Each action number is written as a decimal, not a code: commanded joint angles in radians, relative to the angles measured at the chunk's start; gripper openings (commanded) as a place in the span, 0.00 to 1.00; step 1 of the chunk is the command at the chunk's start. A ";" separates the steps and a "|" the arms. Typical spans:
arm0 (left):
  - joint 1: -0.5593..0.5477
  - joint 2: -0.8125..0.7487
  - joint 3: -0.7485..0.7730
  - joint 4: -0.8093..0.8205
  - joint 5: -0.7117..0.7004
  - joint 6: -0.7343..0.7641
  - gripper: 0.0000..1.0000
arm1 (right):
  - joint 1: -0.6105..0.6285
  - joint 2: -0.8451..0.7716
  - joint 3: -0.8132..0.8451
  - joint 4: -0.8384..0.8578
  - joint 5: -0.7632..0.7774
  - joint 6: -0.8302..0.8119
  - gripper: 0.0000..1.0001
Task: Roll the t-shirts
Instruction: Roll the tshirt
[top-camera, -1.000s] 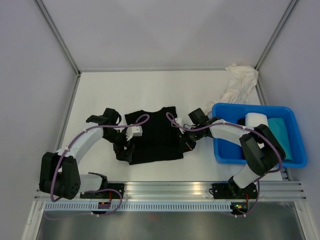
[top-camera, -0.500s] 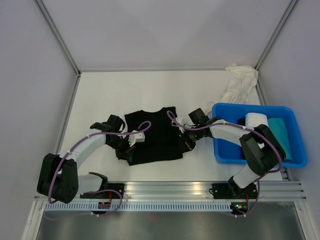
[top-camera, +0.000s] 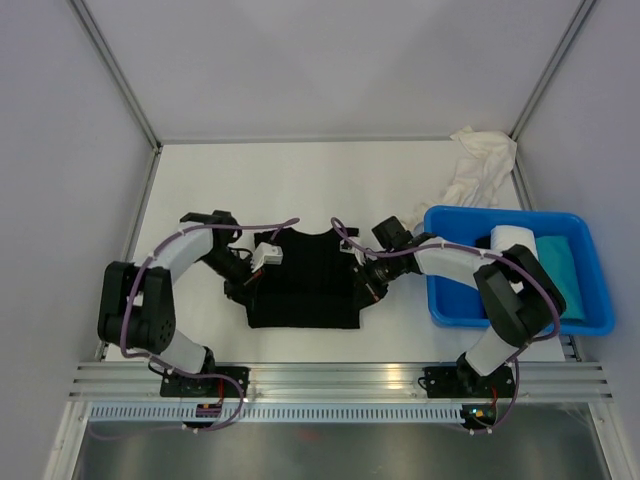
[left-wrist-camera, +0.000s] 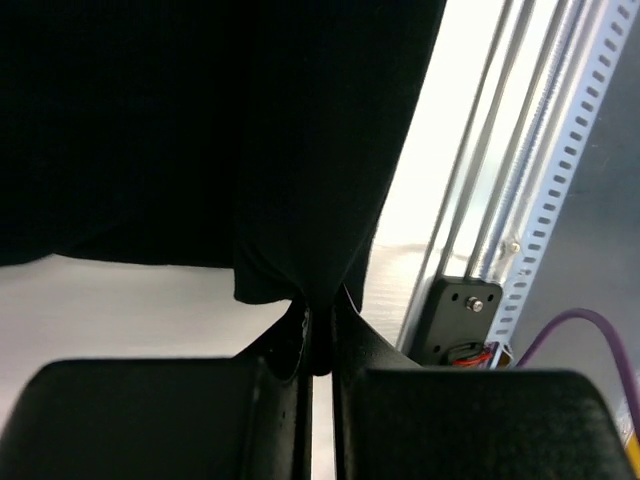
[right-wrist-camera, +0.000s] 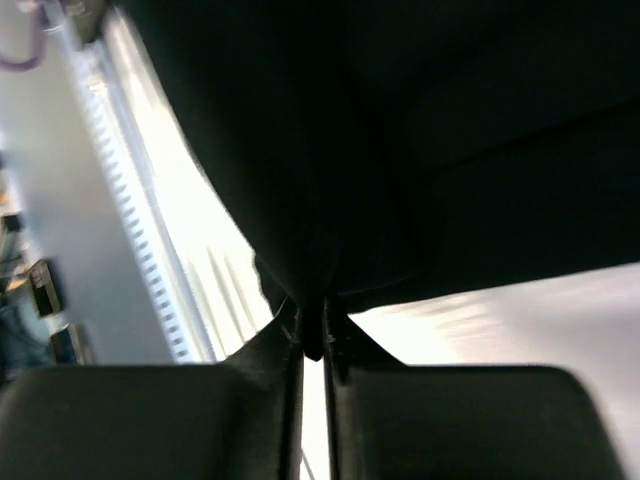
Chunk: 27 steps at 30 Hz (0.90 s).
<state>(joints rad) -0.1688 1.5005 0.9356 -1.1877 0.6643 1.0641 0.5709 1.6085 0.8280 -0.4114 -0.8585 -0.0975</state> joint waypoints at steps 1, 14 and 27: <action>0.009 0.092 0.058 0.054 -0.003 -0.002 0.06 | -0.013 0.065 0.095 -0.046 0.171 -0.024 0.17; 0.009 0.193 0.071 0.135 -0.022 -0.087 0.09 | -0.013 -0.212 0.071 -0.043 0.404 0.059 0.33; 0.008 0.198 0.071 0.148 -0.035 -0.113 0.20 | 0.225 -0.204 -0.062 0.454 0.348 0.268 0.02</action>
<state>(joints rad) -0.1646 1.6920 0.9756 -1.0668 0.6319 0.9726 0.7830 1.3613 0.7784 -0.1715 -0.5198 0.0849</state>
